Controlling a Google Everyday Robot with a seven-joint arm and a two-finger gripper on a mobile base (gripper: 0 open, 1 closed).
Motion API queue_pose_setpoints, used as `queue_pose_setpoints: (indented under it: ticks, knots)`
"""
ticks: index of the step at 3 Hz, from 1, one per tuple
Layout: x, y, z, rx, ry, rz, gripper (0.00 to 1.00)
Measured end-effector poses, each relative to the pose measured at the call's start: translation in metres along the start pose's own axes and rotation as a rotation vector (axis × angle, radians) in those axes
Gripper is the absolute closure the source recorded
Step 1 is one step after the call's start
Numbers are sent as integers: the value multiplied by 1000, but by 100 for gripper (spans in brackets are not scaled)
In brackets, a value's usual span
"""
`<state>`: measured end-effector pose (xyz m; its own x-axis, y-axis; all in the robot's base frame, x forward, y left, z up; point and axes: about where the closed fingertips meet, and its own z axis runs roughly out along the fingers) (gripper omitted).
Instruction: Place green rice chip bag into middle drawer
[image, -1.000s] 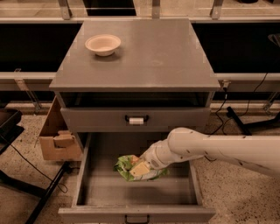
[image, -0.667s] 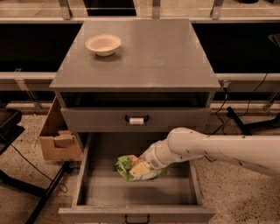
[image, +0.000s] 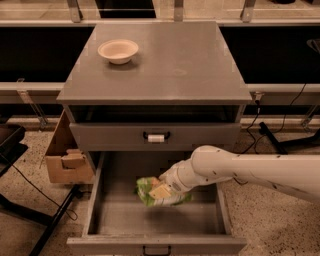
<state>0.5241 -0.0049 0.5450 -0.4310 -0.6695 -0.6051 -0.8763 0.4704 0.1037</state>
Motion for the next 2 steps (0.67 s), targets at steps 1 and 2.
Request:
queue_pose_setpoints:
  ticks: [1, 2]
  knots:
    - [0, 0, 0, 0, 0, 0, 0]
    - [0, 0, 0, 0, 0, 0, 0]
